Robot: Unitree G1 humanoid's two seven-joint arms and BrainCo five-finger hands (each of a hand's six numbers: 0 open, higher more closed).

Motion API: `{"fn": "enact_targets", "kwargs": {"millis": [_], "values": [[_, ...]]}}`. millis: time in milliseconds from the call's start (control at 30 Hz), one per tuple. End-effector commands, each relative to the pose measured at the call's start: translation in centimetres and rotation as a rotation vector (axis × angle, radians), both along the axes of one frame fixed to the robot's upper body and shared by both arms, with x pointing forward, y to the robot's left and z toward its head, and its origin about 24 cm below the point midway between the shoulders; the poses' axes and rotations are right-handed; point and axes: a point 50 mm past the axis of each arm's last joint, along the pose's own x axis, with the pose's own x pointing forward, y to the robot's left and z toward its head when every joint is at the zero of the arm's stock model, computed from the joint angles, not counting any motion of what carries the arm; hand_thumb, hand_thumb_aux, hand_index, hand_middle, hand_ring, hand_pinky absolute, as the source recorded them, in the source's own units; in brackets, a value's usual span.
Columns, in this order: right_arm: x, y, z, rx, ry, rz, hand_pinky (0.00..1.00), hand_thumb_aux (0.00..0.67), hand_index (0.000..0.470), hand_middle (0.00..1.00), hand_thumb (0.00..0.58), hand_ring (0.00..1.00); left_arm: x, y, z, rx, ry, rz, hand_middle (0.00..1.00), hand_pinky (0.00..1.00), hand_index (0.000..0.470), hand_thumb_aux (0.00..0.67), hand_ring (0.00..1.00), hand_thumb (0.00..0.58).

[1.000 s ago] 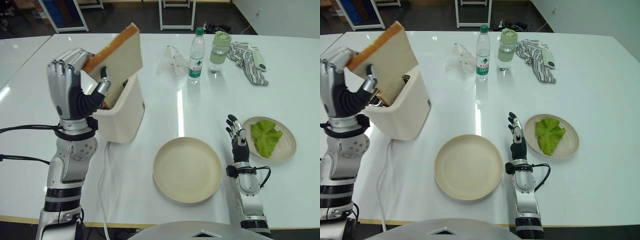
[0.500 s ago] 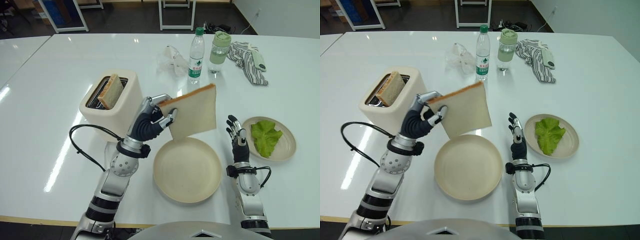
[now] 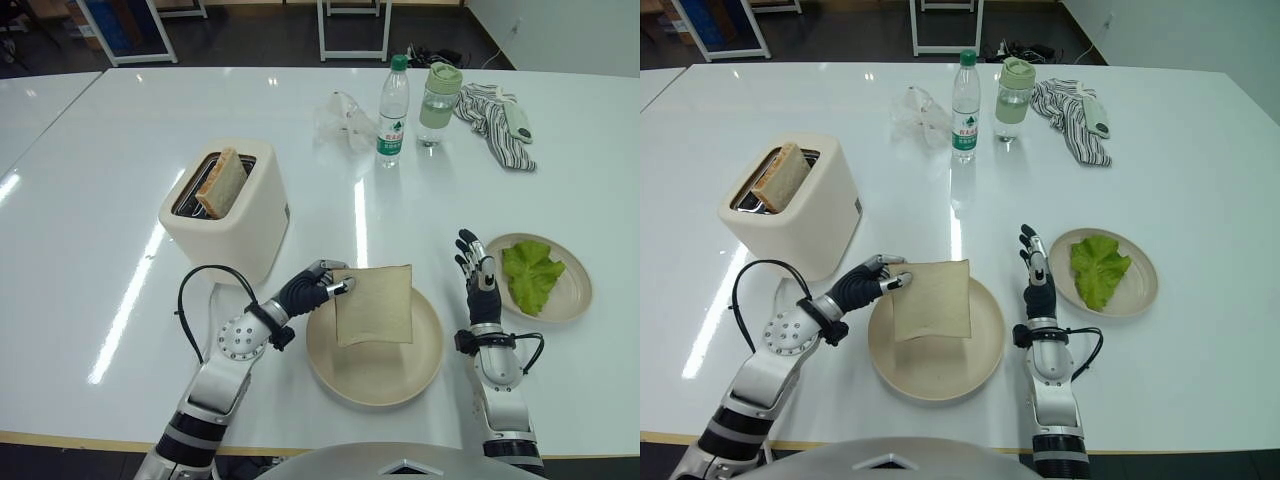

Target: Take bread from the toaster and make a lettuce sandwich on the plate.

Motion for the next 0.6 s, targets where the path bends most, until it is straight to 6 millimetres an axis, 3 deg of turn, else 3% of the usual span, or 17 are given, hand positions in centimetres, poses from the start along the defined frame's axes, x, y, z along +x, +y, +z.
{"fn": "enact_targets", "kwargs": {"millis": [33,233,500,533,567,600], "values": [[0.0,-0.3,0.2,0.006,0.003,-0.009,0.0,0.0,0.0,0.0,0.0,0.0,-0.5,-0.6,-0.6,0.076,0.007,-0.038,1.0,1.0,0.47,0.67,1.0,0.58],[0.0,-0.3,0.2,0.004,0.007,-0.009,0.0,0.0,0.0,0.0,0.0,0.0,-1.0,-1.7,-1.4,0.132,0.017,-0.073,1.0,1.0,0.47,0.67,1.0,0.58],[0.0,-0.3,0.2,0.007,0.009,-0.015,0.0,0.0,0.0,0.0,0.0,0.0,-1.0,-1.5,-1.8,0.197,-0.004,-0.06,0.98,0.98,0.47,0.67,0.98,0.58],[0.0,-0.3,0.2,0.008,0.009,-0.016,0.0,0.0,0.0,0.0,0.0,0.0,-0.9,-1.4,-1.8,0.214,-0.016,-0.054,0.89,0.89,0.407,0.581,0.89,0.57],[0.0,-0.3,0.2,0.008,0.009,-0.016,0.0,0.0,0.0,0.0,0.0,0.0,-0.8,-1.3,-1.7,0.226,-0.028,-0.048,0.54,0.54,0.103,0.147,0.54,0.227],[0.0,-0.3,0.2,0.009,0.009,-0.017,0.0,0.0,0.0,0.0,0.0,0.0,-0.6,-1.2,-1.5,0.223,-0.042,-0.041,0.0,0.0,0.0,0.0,0.0,0.0]]}}
